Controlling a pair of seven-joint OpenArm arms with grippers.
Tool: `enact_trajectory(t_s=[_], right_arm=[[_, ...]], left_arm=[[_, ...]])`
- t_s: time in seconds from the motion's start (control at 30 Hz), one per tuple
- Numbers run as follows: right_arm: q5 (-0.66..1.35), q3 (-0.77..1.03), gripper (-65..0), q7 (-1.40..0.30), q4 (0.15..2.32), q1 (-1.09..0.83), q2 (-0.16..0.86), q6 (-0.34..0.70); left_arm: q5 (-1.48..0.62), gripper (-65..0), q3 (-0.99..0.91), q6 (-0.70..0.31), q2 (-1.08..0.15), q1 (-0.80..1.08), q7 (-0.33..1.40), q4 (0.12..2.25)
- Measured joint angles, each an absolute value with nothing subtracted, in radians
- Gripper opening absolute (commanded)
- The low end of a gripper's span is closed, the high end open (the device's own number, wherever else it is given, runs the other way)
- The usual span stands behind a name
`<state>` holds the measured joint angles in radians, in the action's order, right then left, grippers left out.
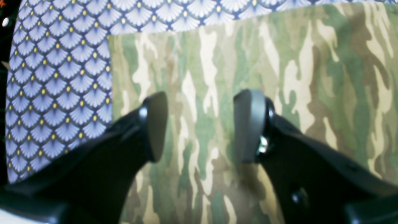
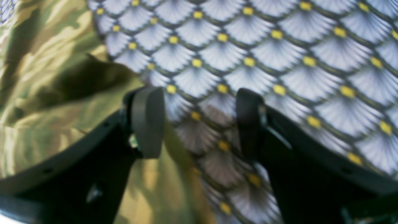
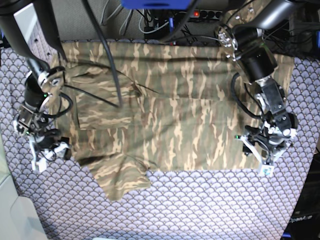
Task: Fold the T-shirt properly
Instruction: 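Move both grippers down onto the shirt's side edges near the hem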
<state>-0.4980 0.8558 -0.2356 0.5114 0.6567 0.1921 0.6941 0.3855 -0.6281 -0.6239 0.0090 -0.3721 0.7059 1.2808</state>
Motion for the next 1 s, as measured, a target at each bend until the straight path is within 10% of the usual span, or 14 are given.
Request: enact_trajectory(t_s=[0.67, 1.0], right_arm=[[-0.489, 0.756, -28.7, -0.212, 0.519, 0.645, 0.146, 0.691], [-0.489, 0.756, -58.9, -0.209, 0.521, 0.630, 0.147, 0.691]], left_arm=[[0.385, -31.8, -0.632, -0.624, 0.009, -0.372, 0.706, 1.280], [0.385, -31.8, -0.632, -0.624, 0.009, -0.371, 0.706, 1.280]])
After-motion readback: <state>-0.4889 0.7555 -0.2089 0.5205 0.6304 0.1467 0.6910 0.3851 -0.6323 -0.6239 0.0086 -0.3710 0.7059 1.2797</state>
